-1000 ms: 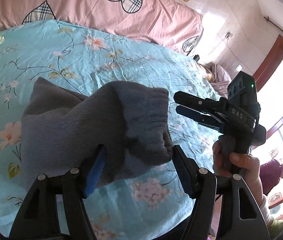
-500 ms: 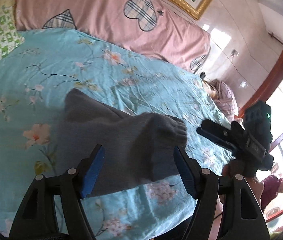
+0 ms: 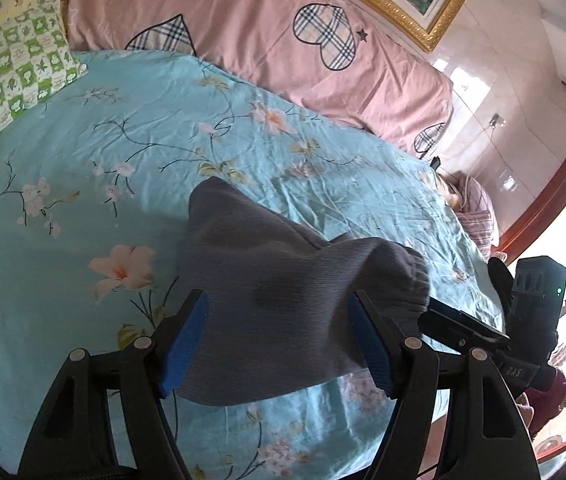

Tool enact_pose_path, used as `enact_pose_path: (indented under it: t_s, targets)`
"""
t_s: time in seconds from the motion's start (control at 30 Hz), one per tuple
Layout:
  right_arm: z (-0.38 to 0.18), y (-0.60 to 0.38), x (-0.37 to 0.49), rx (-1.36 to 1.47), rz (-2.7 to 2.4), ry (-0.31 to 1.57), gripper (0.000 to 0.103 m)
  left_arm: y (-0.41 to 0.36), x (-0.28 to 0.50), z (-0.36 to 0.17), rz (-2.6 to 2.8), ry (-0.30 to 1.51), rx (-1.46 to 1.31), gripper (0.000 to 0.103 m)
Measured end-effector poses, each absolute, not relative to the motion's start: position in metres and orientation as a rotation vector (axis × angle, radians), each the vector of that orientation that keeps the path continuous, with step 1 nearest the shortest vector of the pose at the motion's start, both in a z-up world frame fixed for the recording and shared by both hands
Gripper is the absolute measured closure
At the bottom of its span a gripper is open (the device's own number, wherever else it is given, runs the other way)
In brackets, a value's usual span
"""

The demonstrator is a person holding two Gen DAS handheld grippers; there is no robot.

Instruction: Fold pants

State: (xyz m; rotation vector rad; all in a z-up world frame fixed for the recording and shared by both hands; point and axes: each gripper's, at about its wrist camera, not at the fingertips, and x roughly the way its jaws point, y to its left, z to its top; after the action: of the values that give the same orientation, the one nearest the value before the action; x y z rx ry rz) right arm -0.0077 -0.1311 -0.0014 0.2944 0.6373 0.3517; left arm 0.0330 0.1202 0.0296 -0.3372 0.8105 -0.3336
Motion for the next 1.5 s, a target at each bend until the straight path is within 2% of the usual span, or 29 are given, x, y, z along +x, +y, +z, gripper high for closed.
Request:
enact_pose_path:
  t_s: [0.5,0.83,1.13,1.3,1.4,1.43,1.5]
  targets:
    - [-0.027,-0.136,0.037,0.276,0.359,0.703,0.005,0.120,0.066,0.002,-0.302,0.877,-0.329,0.030]
    - [-0.036,-0.153,0.074,0.331,0.406,0.748,0.005,0.121,0.104,-0.033,-0.289,0.947,-0.335,0.024]
    - [-0.041,-0.153,0.097,0.322,0.474,0.767,0.006,0.137,0.126,-0.056,-0.329,0.994,-0.430,0.023]
    - [-0.044,-0.149,0.092,0.324,0.524,0.800,0.022,0.136,0.126,-0.058,-0.345,1.001,-0.428,0.024]
    - [-0.048,-0.151,0.090,0.355,0.553,0.823,0.028,0.134,0.126,-0.058,-0.357,1.001,-0.438,0.029]
    - [-0.050,-0.152,0.090,0.368,0.560,0.827,0.028,0.134,0.125,-0.059,-0.375,1.004,-0.459,0.039]
    - [-0.051,-0.152,0.090,0.384,0.567,0.833,0.030,0.135,0.124,-0.059,-0.387,1.005,-0.492,0.044]
